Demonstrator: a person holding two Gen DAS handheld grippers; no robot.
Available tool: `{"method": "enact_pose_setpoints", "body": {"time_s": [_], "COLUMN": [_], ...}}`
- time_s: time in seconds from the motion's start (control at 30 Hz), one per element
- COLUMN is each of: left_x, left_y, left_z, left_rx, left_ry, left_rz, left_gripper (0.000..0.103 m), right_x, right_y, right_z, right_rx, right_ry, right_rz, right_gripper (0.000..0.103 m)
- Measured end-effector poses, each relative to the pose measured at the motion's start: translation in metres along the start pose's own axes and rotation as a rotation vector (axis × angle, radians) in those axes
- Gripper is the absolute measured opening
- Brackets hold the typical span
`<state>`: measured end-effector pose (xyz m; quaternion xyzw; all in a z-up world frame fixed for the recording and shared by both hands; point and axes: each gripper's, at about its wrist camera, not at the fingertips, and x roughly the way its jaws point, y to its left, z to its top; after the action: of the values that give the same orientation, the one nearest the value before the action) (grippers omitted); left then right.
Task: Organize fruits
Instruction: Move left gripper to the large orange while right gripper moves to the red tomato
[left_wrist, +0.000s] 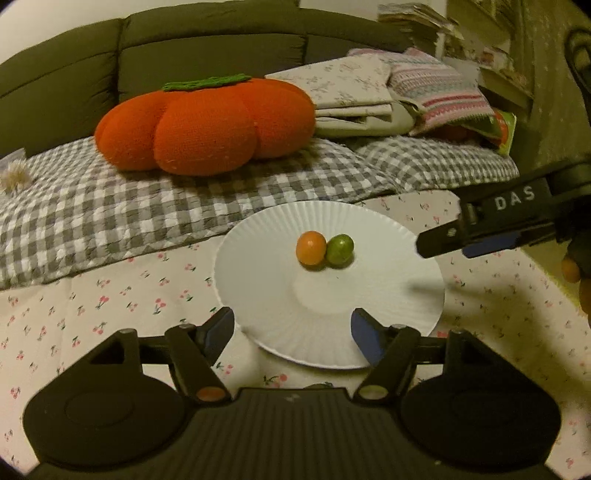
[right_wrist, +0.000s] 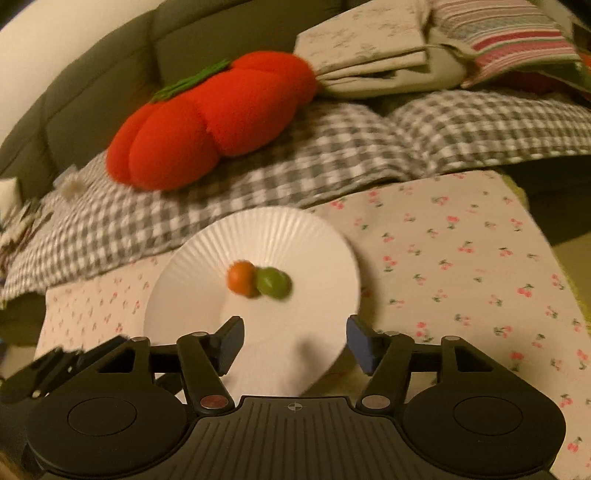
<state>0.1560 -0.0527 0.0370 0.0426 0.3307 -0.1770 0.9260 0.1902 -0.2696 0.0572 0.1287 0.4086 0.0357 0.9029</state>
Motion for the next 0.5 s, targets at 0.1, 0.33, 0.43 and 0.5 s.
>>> {"method": "enact_pose_setpoints", "body": {"time_s": [0.1,0.33,0.43,0.5], "left_x": [-0.011,-0.040,-0.052,-0.059], "left_y": [0.004,0.014,0.018,0.020], "left_z": [0.002,-0.006,-0.014,-0.017], "left_rx": [-0.025,-0.099,-0.108,-0.116], "left_ry": [0.006,0.059,0.086,0.089], "left_rz": [0.012,0.025,0.028,0.035], "left_gripper": [0.075,0.077,0.078,0.079], "right_x": [-0.008,-0.022,-0.031,-0.038], "right_y": [-0.002,0.011,0.020,0.025], "right_z": [0.001,-0.009,-0.022,-0.031], "right_rx": [0.015,0.016,0.002,-0.014], "right_ry": [-0.009,0.015,0.039,0.044], "right_rz": [0.009,0.034,0.053,0.063], "right_gripper": [0.064,0.068,0.073,0.076]}}
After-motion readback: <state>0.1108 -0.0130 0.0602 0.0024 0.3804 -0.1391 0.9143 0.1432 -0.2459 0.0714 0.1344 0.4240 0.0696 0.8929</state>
